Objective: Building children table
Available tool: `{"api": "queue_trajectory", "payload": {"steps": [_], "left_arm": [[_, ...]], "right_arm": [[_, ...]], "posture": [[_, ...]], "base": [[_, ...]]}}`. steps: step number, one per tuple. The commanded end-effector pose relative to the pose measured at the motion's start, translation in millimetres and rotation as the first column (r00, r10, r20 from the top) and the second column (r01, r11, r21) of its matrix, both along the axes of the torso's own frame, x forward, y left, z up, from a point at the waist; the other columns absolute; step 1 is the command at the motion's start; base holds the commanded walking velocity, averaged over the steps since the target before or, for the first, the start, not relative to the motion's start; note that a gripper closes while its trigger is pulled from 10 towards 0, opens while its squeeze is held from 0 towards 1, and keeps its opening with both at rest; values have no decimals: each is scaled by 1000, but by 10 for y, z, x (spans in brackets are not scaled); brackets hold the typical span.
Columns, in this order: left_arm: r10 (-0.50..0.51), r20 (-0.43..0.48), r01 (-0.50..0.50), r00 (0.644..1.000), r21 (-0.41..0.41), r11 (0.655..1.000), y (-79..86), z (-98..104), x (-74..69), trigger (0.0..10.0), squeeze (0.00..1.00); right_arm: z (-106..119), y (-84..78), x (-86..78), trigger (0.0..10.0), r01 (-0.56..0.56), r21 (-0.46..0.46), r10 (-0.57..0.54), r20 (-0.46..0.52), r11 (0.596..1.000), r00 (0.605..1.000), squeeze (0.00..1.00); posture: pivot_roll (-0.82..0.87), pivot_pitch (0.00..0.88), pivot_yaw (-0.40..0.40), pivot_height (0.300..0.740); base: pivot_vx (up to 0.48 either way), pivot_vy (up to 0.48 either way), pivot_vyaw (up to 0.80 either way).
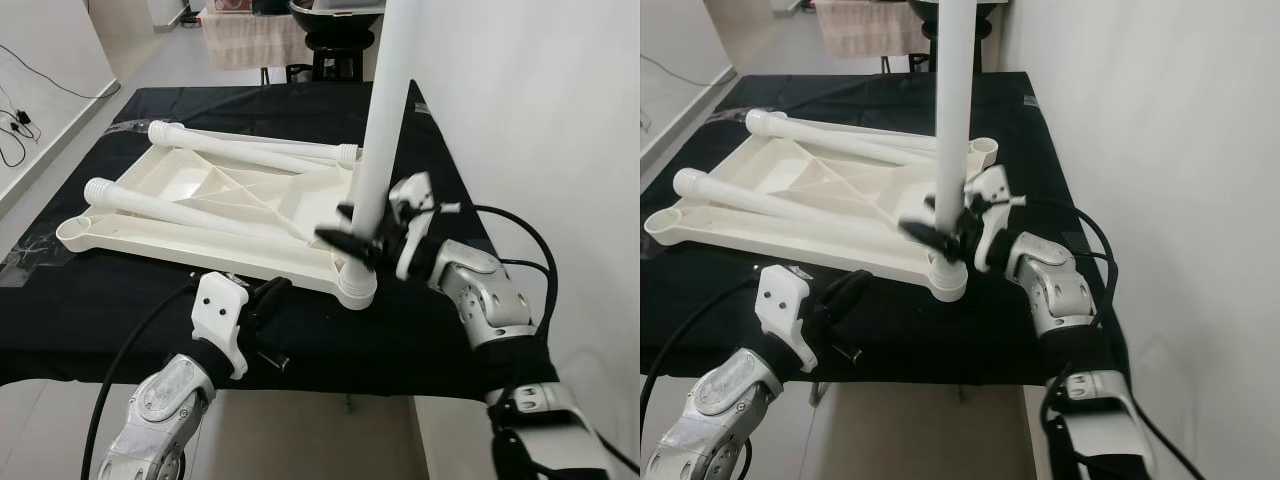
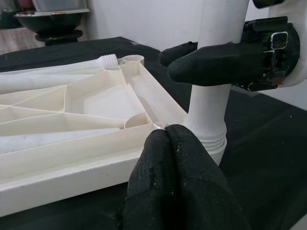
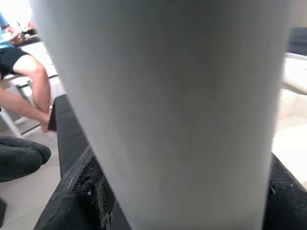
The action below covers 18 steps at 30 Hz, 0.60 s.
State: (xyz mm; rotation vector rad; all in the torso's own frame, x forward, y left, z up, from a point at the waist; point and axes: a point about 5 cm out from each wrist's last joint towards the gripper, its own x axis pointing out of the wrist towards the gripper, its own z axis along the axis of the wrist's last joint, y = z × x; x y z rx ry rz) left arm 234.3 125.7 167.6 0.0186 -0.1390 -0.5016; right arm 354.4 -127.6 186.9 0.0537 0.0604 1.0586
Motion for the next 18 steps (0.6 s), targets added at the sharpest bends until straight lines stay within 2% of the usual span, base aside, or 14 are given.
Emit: {"api": "queue_trajectory", "payload": {"steps": [1,2,3,13,18], "left_arm": [[5,-5,-5,1000,6,1000,3,-18,11,10000,0],[5,-5,-5,1000,6,1000,3,-18,11,10000,0],[8,-2,-8,1000,6,1000,7,-12,14,10000,0],[12,-2,-12,1000,4,1000,9,-15,13,10000,0],[9,-4,-9,1000,0,1000,-14,-22,15,10000,0]], "right_arm": [[-10,65,18,10000,-33,-1,33,-1,999,999,0],[-10,65,18,10000,-33,-1,33,-1,999,999,0],[14,67,62,0,-25,18,25,-3,1000,1000,0],[0,-7,81,0,-35,23,35,-1,999,999,0],[-64,-77,76,0,43,16,-43,-3,999,999,0]], "posture": [[74,58,-27,740],[74,58,-27,740],[74,57,-28,740],[64,62,-29,740],[45,59,-30,740]], "base": [[0,0,0],[0,0,0],[0,0,0],[0,0,0],[0,0,0]]}}
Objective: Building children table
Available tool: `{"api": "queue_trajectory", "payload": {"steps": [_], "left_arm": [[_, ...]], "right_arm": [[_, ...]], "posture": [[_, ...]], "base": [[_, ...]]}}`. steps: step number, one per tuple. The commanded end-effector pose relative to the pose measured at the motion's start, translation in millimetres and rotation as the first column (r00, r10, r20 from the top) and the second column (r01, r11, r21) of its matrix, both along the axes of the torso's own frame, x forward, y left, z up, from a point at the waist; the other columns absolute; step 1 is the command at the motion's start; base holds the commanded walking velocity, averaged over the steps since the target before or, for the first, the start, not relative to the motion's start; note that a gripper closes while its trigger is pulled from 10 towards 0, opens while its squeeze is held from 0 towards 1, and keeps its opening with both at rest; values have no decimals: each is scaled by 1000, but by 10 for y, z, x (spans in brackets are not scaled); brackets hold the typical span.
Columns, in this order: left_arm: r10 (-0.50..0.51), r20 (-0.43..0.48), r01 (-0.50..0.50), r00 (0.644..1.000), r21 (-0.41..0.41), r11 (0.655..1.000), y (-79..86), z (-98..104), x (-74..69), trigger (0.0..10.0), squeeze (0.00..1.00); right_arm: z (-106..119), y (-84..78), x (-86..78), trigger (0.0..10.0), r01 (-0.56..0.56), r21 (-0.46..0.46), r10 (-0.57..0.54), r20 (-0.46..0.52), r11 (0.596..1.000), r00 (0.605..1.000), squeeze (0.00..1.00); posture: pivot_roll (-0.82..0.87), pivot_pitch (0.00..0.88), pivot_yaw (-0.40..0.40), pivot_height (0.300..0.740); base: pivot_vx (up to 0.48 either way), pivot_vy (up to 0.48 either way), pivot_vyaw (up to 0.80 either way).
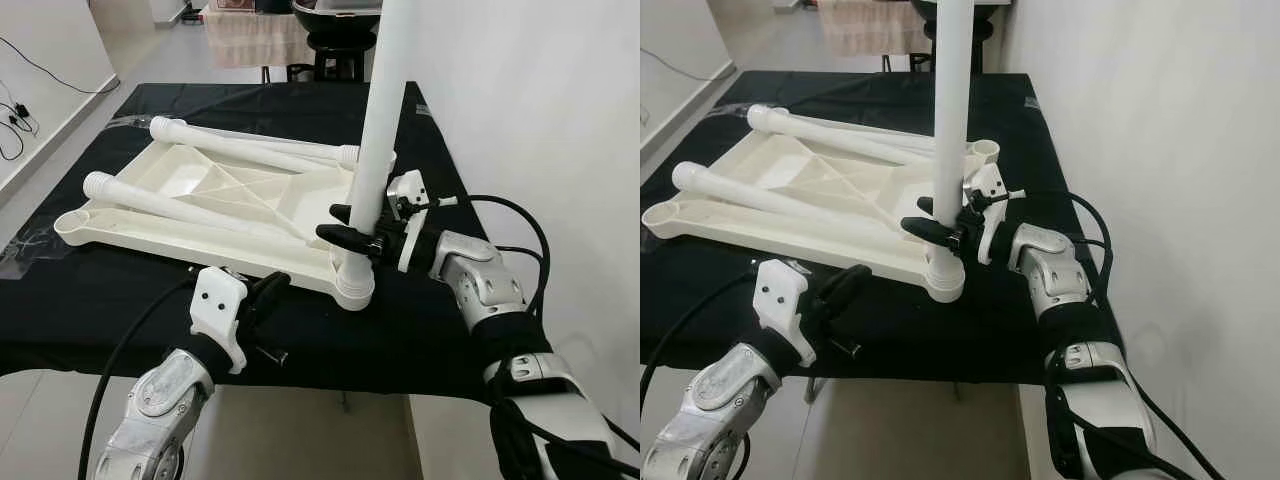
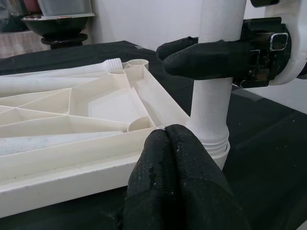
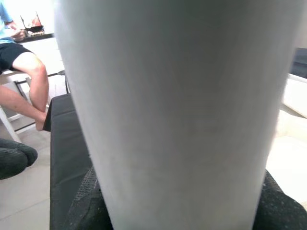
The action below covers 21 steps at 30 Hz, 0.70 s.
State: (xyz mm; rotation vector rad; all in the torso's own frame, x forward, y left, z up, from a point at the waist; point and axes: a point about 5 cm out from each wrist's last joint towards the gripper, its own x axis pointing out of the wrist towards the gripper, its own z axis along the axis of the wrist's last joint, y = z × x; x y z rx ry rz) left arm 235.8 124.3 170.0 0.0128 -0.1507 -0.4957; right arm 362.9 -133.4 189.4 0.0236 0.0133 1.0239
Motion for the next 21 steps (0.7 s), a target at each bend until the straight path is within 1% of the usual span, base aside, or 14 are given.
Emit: {"api": "queue_trajectory", "payload": {"steps": [1,2,3,4,5,6,7,9,11,17,18,19,20,21], "left_arm": [[4,-13,-4,1000,7,1000,-2,-44,2,10000,0],[3,-13,-3,1000,5,1000,-2,-41,4,10000,0],[3,-12,-3,1000,4,1000,-1,-39,6,10000,0],[3,-12,-3,1000,4,1000,-1,-39,6,10000,0],[2,-12,-2,1000,3,1000,7,-38,8,10000,0],[2,-13,-2,1000,3,1000,12,-37,9,10000,0],[-1,-13,1,1000,4,1000,12,-36,12,10000,0],[-5,-14,5,1000,4,1000,13,-34,17,10000,0],[-6,-15,6,1000,5,1000,12,-34,18,10000,0],[-6,-12,6,1000,13,1000,24,-28,28,10000,0],[-2,-13,2,1000,15,1000,37,-30,30,10000,0],[-2,-13,2,1000,15,1000,37,-30,30,10000,0],[-2,-12,3,1000,16,1000,43,-26,34,10000,0],[-7,-11,7,1000,15,1000,33,-25,36,10000,0]], "right_arm": [[-144,-17,-14,0,87,9,-86,-60,996,994,0],[-204,-6,-30,0,191,-9,-191,-51,982,980,0],[-268,-16,-25,0,375,-9,-375,-51,927,926,0],[-268,-16,-25,0,375,-9,-375,-51,927,926,0],[-341,-60,-34,0,574,-5,-573,-79,819,816,0],[-440,-84,-92,0,690,-30,-688,-114,723,716,0],[-525,31,-211,0,693,-37,-691,-126,720,712,0],[-609,312,-349,0,566,-70,-570,-108,821,814,0],[-619,367,-365,0,534,-71,-539,-107,842,835,0],[-553,350,-270,0,573,-64,-576,-102,817,811,0],[-539,356,-268,9725,574,-60,-577,-106,817,810,0],[-539,356,-268,9725,574,-60,-577,-106,817,810,0],[-490,368,-260,10000,542,-37,-543,-105,839,833,1000],[-448,394,-253,10000,494,-23,-494,-105,869,863,1000]], "posture": [[38,60,-30,740],[40,60,-30,740],[40,62,-28,740],[40,62,-28,740],[33,65,-23,740],[27,65,-19,740],[36,69,-10,740],[28,65,-1,740],[28,65,-1,740],[39,62,-11,740],[39,62,-11,740],[39,62,-11,740],[45,59,1,740],[42,56,3,740]], "base": [[0,0,0],[0,0,0],[0,0,0],[0,0,0],[0,0,0],[0,0,0],[0,0,0],[0,0,0],[0,0,0],[0,0,0],[0,0,0],[0,0,0],[0,0,0],[0,0,0]]}}
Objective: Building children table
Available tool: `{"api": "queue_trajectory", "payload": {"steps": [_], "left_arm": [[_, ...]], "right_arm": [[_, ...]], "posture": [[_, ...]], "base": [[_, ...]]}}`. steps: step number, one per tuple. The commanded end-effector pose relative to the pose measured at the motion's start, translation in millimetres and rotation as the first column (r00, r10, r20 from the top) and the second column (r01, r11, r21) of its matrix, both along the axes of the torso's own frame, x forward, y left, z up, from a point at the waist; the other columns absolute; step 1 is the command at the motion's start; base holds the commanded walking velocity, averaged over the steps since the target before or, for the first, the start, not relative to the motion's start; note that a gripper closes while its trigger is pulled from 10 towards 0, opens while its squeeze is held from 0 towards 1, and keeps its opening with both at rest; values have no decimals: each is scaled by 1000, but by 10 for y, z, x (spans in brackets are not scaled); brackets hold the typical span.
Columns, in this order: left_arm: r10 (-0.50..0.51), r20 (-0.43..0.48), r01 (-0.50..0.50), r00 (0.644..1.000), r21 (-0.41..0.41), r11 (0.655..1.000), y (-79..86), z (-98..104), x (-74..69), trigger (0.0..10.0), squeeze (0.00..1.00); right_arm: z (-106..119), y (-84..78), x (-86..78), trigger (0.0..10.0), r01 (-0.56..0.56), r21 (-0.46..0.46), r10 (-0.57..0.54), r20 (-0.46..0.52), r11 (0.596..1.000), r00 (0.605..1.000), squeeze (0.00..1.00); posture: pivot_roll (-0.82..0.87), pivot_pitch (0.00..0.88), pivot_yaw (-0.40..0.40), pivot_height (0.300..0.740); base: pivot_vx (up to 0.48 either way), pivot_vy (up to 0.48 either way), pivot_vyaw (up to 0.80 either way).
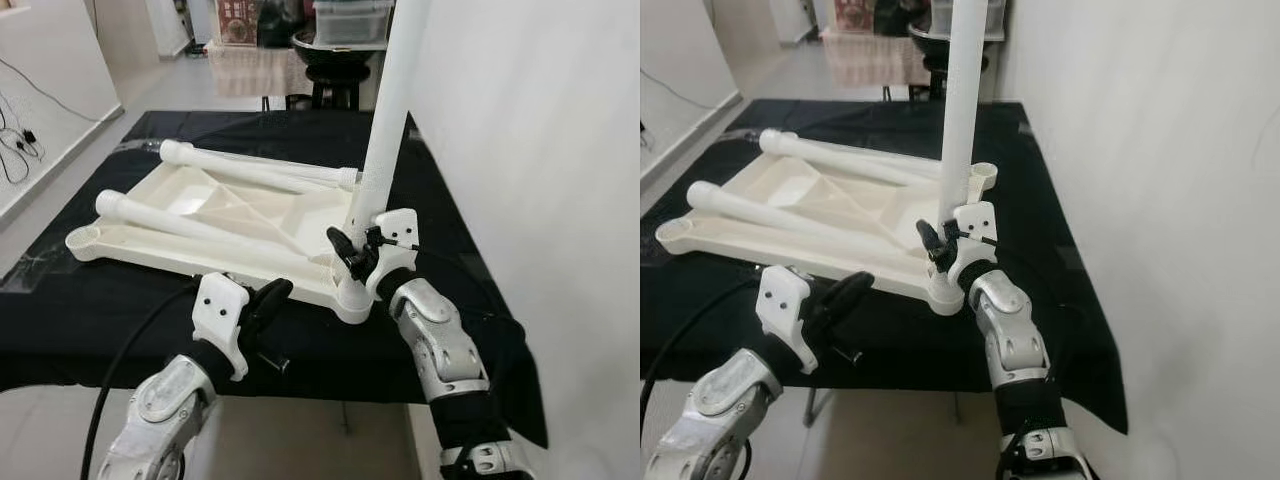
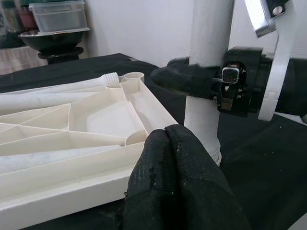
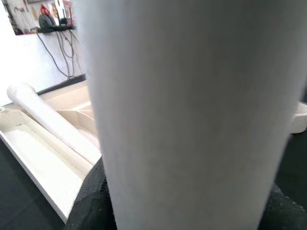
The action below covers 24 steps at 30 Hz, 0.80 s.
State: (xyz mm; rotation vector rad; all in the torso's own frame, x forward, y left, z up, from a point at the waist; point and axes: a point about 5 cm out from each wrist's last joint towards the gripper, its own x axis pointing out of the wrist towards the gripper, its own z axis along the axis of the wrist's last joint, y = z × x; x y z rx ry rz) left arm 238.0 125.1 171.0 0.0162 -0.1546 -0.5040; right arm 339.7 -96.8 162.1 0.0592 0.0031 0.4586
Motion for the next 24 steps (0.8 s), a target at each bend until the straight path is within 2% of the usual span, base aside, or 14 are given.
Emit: {"api": "queue_trajectory", "payload": {"steps": [1,3,5,6,7,9,11,12,17,19,20,22,23,24], "left_arm": [[-2,-16,3,1000,12,1000,17,-37,14,10000,0],[-7,-17,7,1000,11,1000,7,-40,14,10000,0],[-9,-20,9,1000,12,1000,-1,-52,13,10000,0],[-8,-21,8,1000,11,1000,-2,-56,15,10000,0],[-8,-21,8,1000,12,1000,-1,-57,16,10000,0],[-8,-22,8,1000,13,1000,-1,-60,18,10000,0],[-9,-22,9,1000,15,1000,-9,-67,20,10000,0],[-9,-22,9,1000,15,1000,-9,-67,20,10000,0],[-3,-18,3,1000,18,1000,0,-64,21,10000,0],[2,-16,-1,1000,19,1000,7,-61,20,10000,0],[2,-16,-2,1000,19,1000,7,-62,19,10000,0],[3,-16,-2,1000,20,1000,6,-63,18,10000,0],[2,-17,-2,1000,19,1000,3,-63,15,10000,0],[2,-17,-2,1000,19,1000,3,-63,15,10000,0]], "right_arm": [[-149,45,-19,10000,-86,10,86,-92,996,992,1000],[-91,47,0,10000,-126,29,128,-74,992,989,1000],[34,39,40,10000,-249,55,251,-27,967,968,1000],[111,22,40,10000,-360,14,359,17,933,933,0],[115,-5,55,10000,-404,-13,405,15,914,914,0],[113,-27,68,10000,-432,-30,433,10,901,901,0],[89,-108,124,10000,-502,-62,501,-31,863,865,0],[89,-108,124,10000,-502,-62,501,-31,863,865,0],[145,-228,178,10000,-632,-67,627,-81,772,774,0],[187,-258,207,10000,-655,-63,650,-82,753,755,0],[204,-269,223,6510,-664,-58,659,-84,745,747,0],[212,-275,232,6510,-669,-55,664,-85,741,743,0],[220,-281,250,0,-664,-45,659,-85,747,747,0],[220,-281,250,0,-664,-45,659,-85,747,747,0]], "posture": [[41,54,3,740],[41,54,3,740],[50,42,3,740],[63,36,-1,740],[65,35,-1,740],[68,28,-3,740],[75,24,-6,740],[75,24,-6,740],[89,15,-15,740],[89,19,-19,740],[89,19,-19,740],[89,19,-19,740],[90,25,-21,740],[90,25,-21,740]], "base": [[0,0,0],[0,0,0],[0,0,0],[0,0,0],[0,0,0],[0,0,0],[0,0,0],[0,0,0],[0,0,0],[0,0,0],[0,0,0],[0,0,0],[0,0,0],[0,0,0]]}}
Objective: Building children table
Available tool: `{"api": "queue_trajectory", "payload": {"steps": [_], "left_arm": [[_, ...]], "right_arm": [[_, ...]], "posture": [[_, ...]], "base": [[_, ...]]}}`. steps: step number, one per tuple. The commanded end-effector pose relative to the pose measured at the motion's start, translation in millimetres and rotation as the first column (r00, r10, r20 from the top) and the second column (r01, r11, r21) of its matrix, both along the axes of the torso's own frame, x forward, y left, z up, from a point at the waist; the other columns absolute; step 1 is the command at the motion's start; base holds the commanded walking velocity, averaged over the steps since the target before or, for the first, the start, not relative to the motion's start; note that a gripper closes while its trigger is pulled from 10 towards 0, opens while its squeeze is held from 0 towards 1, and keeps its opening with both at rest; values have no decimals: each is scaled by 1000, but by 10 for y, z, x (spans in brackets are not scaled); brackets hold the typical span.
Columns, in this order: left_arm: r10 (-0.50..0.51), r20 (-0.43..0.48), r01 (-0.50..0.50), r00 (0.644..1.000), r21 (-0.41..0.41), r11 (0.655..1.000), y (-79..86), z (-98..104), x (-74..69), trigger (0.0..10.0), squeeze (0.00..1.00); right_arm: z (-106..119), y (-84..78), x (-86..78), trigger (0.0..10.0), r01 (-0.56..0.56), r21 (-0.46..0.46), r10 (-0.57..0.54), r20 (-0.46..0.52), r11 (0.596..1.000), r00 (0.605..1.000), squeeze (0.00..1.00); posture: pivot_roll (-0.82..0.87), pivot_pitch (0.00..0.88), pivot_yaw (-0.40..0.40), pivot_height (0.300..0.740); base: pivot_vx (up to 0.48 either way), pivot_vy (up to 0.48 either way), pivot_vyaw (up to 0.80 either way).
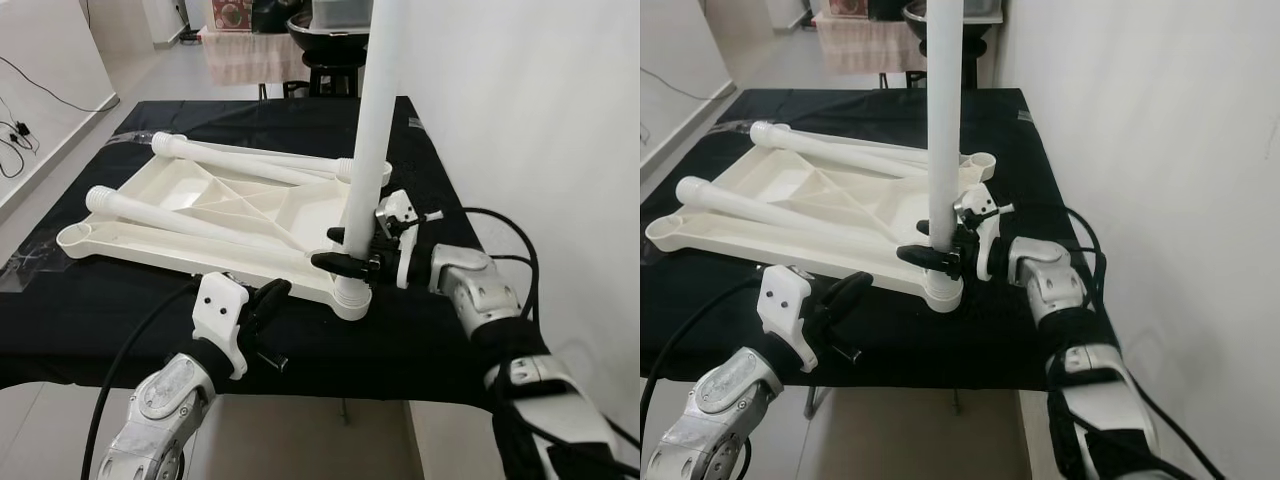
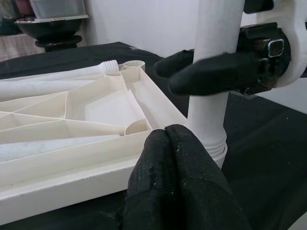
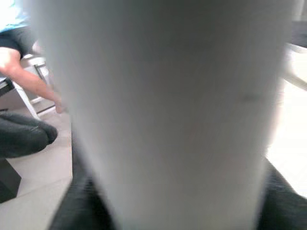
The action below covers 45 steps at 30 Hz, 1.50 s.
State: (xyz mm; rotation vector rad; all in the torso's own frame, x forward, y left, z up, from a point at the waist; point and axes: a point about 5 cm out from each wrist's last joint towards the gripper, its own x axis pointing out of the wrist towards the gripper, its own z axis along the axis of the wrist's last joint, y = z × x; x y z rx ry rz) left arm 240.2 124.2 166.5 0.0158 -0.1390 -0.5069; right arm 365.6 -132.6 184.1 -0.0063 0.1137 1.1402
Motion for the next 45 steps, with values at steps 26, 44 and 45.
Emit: {"api": "queue_trajectory", "payload": {"steps": [26,44,45], "left_arm": [[-24,-32,24,999,14,1000,-19,-60,-69,10000,0],[3,-21,-2,1000,11,1000,-3,-47,-31,10000,0],[4,-20,-4,1000,11,1000,-5,-47,-29,10000,0]], "right_arm": [[-649,214,-379,0,648,-96,-655,-109,756,748,0],[-51,154,24,10000,285,114,-283,-34,952,959,0],[-34,126,47,10000,244,95,-244,-16,965,970,0]], "posture": [[49,76,-25,740],[64,53,-33,740],[68,51,-36,740]], "base": [[0,0,0],[0,0,0],[0,0,0]]}}
